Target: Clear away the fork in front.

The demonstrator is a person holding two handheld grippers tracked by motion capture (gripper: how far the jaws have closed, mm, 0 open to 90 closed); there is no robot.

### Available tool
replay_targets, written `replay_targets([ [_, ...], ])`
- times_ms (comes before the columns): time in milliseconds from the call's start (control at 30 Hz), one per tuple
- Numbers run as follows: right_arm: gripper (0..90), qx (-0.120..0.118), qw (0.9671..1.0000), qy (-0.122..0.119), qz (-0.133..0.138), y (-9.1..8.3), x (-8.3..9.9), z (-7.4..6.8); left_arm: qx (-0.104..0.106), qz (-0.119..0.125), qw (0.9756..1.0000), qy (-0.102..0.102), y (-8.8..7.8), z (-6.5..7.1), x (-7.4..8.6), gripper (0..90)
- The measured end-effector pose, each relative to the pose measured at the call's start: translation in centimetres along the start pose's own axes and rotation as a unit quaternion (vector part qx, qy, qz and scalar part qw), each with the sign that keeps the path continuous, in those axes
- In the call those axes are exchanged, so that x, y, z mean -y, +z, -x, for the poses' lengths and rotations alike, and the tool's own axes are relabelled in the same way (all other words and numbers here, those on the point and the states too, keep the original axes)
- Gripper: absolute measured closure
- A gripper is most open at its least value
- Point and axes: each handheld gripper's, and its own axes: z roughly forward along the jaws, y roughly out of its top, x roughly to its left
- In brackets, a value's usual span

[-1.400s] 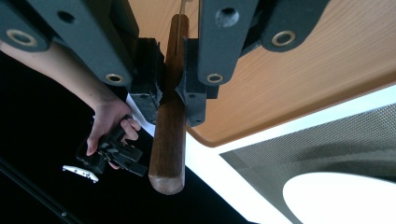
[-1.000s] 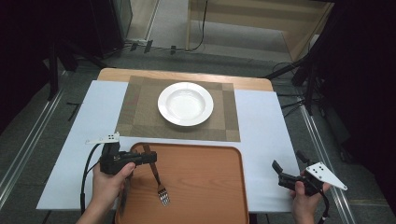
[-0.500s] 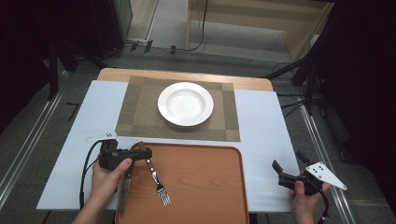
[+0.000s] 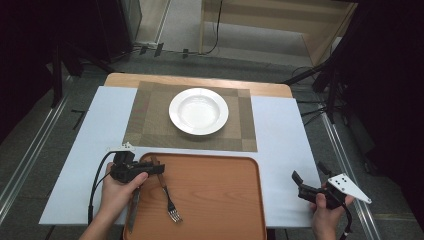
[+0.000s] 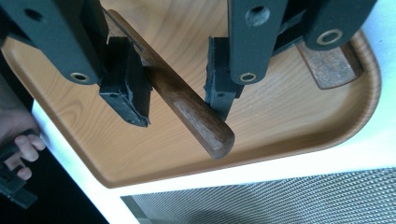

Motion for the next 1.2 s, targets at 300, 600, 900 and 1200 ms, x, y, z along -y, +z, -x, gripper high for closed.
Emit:
replay_targets([
  [300,0.0,0.001,1.0,-0.001,0.002,0.0,0.0,0.0,-0.044,-0.027,0.9979,0.04,0.7,1.1,0.0,54.5],
  [600,0.0,0.001,1.0,-0.003,0.002,0.0,0.0,0.0,-0.121,-0.046,0.9871,0.095,1.4,2.7,0.1,44.3],
  [900,0.0,0.0,1.0,-0.005,0.003,0.0,0.0,0.0,-0.157,-0.062,0.9783,0.12,1.7,3.4,0.1,40.8],
  [1200,0.0,0.0,1.0,-0.008,0.003,0.0,0.0,-0.1,-0.189,-0.042,0.9691,0.154,1.6,4.8,0.2,31.1],
])
